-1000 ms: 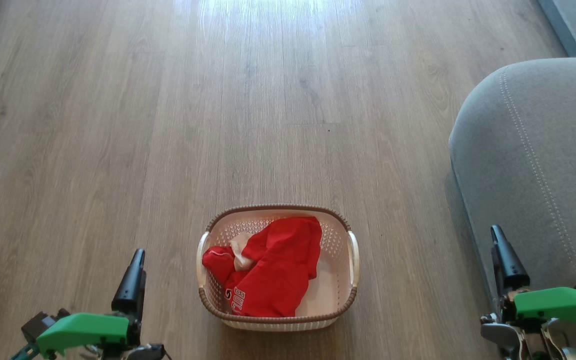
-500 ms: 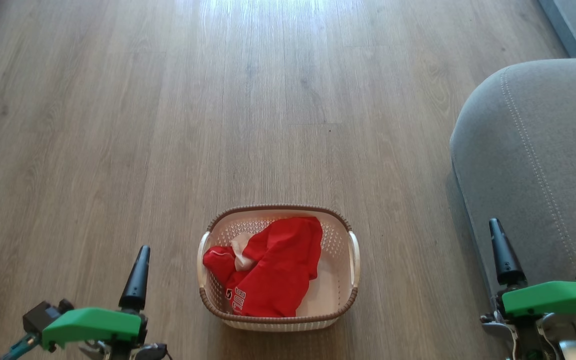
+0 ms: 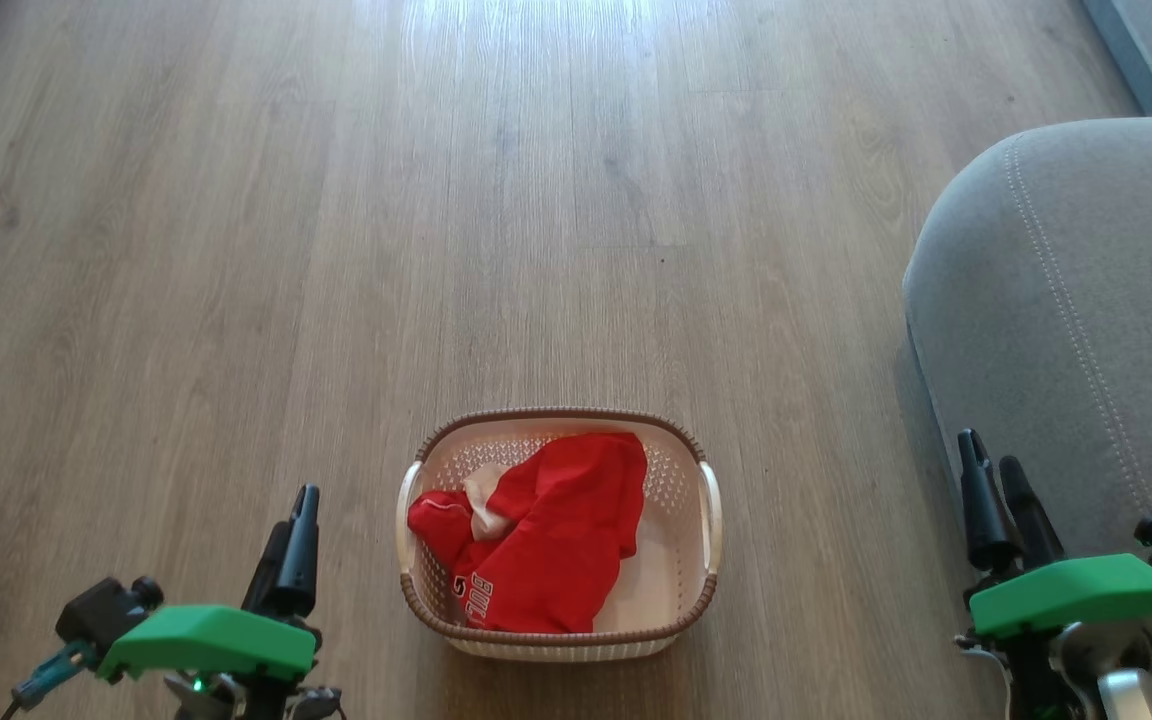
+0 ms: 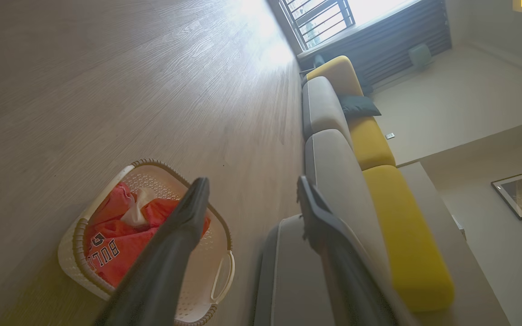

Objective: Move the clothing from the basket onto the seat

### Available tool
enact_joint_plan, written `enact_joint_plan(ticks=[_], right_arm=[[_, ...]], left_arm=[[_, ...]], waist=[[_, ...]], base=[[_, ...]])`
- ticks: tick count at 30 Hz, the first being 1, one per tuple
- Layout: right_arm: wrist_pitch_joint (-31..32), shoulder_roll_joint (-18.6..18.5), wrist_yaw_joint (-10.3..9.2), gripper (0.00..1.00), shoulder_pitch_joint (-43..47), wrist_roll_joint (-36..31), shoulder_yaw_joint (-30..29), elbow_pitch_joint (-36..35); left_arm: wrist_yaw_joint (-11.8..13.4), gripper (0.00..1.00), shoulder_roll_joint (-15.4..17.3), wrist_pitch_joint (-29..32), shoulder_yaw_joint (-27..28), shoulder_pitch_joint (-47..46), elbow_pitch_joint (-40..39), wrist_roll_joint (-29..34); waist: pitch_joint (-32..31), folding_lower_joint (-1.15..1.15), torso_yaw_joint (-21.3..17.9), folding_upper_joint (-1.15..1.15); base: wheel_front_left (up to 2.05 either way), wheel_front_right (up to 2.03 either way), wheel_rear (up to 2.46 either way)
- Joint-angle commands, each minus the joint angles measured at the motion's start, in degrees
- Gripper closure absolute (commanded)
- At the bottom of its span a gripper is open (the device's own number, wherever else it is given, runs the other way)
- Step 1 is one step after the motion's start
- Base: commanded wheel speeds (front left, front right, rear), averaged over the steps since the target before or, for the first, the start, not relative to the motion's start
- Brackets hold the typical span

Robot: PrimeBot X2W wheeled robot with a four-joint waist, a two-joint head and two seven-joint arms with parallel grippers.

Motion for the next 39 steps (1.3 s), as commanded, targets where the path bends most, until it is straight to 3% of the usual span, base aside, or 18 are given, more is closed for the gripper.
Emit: enact_joint_plan(ticks=[1, 11, 39], right_arm=[[-0.9, -0.6, 0.01, 0.0, -1.5, -3.0, 0.9, -2.6], [-2.8, -0.7, 0.01, 0.0, -1.3, -13.3, 1.6, -3.8], [-7.3, -0.9, 0.0, 0.0, -0.6, -33.9, 2.9, -5.5]], left_arm=[[0.3, 0.0, 0.5, -0.9, 0.3, -2.2, -2.2, 2.2], [0.5, 0.0, 0.6, -2.8, -0.8, -2.0, -3.0, 9.9], [1.5, 0.0, 0.7, -7.3, -2.8, -1.7, -4.1, 27.4]], waist=[[0.0, 0.0, 0.0, 0.0], [0.1, 0.0, 0.3, 0.0], [0.1, 0.0, 0.9, 0.0]], base=[[0.0, 0.0, 0.0], [0.0, 0.0, 0.0], [0.0, 0.0, 0.0]])
